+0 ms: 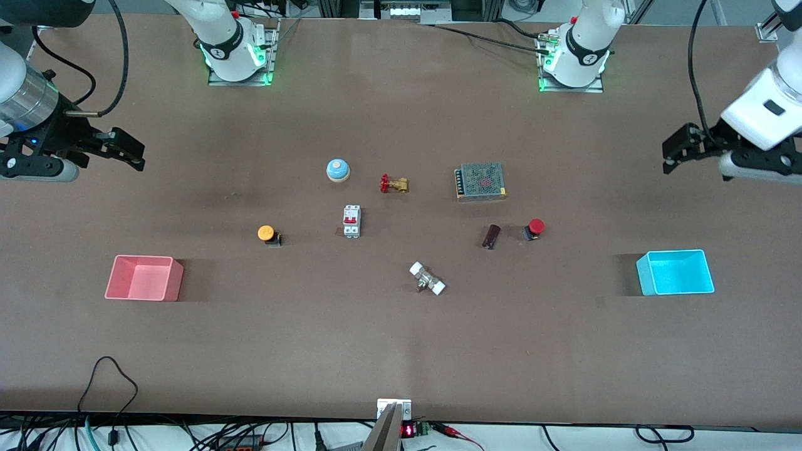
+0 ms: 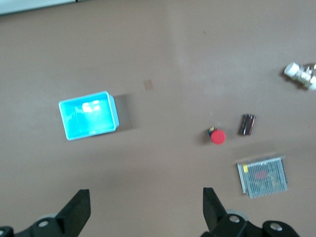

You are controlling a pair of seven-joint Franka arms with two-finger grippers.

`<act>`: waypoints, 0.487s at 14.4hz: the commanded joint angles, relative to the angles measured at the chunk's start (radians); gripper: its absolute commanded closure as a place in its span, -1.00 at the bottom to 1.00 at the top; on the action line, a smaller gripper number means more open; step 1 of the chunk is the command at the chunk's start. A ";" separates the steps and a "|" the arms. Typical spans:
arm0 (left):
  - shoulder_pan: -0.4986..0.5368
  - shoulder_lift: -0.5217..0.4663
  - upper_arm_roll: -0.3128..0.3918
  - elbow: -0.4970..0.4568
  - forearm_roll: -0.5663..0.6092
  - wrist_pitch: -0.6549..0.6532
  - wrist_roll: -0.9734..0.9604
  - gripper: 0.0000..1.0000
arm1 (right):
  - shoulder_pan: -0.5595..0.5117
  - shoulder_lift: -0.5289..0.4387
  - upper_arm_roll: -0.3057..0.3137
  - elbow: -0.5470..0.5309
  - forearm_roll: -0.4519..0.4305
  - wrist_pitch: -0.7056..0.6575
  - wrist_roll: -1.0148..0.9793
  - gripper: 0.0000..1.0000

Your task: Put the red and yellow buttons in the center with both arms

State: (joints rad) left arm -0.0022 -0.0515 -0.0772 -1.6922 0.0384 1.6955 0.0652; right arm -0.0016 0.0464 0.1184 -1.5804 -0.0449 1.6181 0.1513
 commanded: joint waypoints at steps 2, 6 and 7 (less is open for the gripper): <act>-0.016 -0.031 0.022 -0.020 -0.006 -0.018 0.019 -1.00 | -0.006 0.020 0.001 0.033 0.043 -0.012 -0.004 -1.00; -0.019 0.032 0.022 0.077 -0.012 -0.129 0.022 -1.00 | -0.009 0.021 0.000 0.033 0.046 -0.014 -0.009 -1.00; -0.021 0.030 0.022 0.077 -0.012 -0.132 0.022 -1.00 | -0.009 0.021 0.000 0.033 0.046 -0.014 -0.009 -1.00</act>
State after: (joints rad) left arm -0.0086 -0.0507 -0.0703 -1.6657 0.0383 1.5979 0.0654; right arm -0.0025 0.0529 0.1162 -1.5797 -0.0164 1.6185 0.1513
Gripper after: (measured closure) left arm 0.000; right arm 0.000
